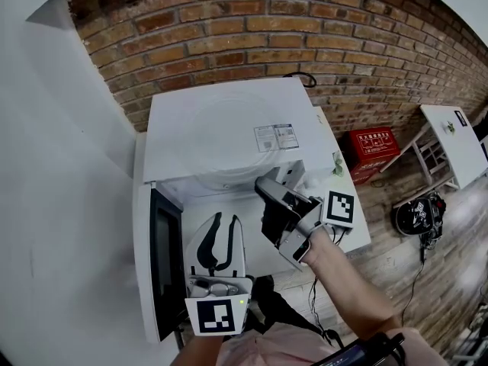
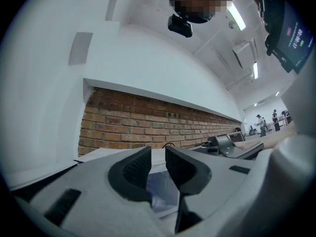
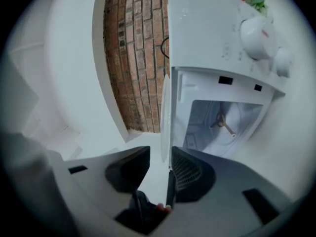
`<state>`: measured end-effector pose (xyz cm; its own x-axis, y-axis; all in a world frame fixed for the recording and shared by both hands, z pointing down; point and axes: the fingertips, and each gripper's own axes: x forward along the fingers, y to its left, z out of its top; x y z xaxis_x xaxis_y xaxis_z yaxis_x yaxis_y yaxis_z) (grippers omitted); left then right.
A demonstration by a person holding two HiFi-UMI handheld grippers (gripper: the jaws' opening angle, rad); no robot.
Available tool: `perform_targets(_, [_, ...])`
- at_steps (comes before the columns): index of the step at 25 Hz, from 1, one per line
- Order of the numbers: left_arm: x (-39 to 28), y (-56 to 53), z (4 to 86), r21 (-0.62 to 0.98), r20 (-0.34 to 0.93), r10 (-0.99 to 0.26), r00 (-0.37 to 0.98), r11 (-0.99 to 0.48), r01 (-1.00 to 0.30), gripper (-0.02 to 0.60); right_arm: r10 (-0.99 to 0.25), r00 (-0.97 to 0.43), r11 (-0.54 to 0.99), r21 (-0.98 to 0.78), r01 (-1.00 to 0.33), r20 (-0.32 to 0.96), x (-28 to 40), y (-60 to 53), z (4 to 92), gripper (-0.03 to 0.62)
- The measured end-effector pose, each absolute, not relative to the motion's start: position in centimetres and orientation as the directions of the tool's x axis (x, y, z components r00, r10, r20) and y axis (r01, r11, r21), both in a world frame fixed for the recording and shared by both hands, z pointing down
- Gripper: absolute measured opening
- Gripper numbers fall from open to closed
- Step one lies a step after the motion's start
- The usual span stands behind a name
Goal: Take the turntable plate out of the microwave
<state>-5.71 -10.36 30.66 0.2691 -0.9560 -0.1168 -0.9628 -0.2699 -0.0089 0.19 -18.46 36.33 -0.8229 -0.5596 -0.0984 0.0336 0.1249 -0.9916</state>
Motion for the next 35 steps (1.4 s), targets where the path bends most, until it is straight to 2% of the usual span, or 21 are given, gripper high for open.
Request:
perform_targets(4, [-6.8,-8.8,31.0,-0.002,-0.089,-0.965,0.246,-0.246,-0.969,0.092,-0.571,-0.817,0.180,-0.983,-0.028,-0.081,2.1,-14.3,37.1,0.142])
perform_targets(7, [-8.3,-7.3,30.2,-0.057,-0.095,-0.973,0.212,-0.208,-0.977,0.092,-0.565,-0.824,0.374,-0.902,-0.214,-0.039,1.9,-11.4,35.5,0.125])
perform_targets(11, [-9.9,-5.2,27.7,-0.098,-0.152,-0.973,0.176,-0.163,-0.982,0.083,-0.666,-0.745,0.585,-0.590,-0.557,0.044,2.2,-8.7,32.2,0.107])
perform_targets(14, [-10.4,-3.6,26.1,-0.110,-0.169,-0.972,0.164,-0.147,-0.983,0.069,-0.732,-0.681,0.640,-0.339,-0.689,0.003,1.8,-6.4,29.7,0.093])
perform_targets(21, [-10.2,0.3,24.5,-0.118,-0.173,-0.977,0.126,-0.106,-0.987,0.020,-0.773,-0.633,0.635,-0.059,-0.771,-0.041,1.2,-1.1,27.4,0.073])
perform_targets(25, [-9.6,1.2,24.3,-0.112,-0.178,-0.975,0.133,-0.114,-0.987,0.008,-0.806,-0.588,0.590,-0.008,-0.807,-0.062,2.1,-0.4,27.0,0.005])
perform_targets(35, [-8.9,1.7,23.7,-0.160,-0.216,-0.961,0.170,-0.137,-0.977,0.007,-0.811,-0.581,0.579,0.054,-0.814,-0.070,2.2,-0.1,26.9,0.005])
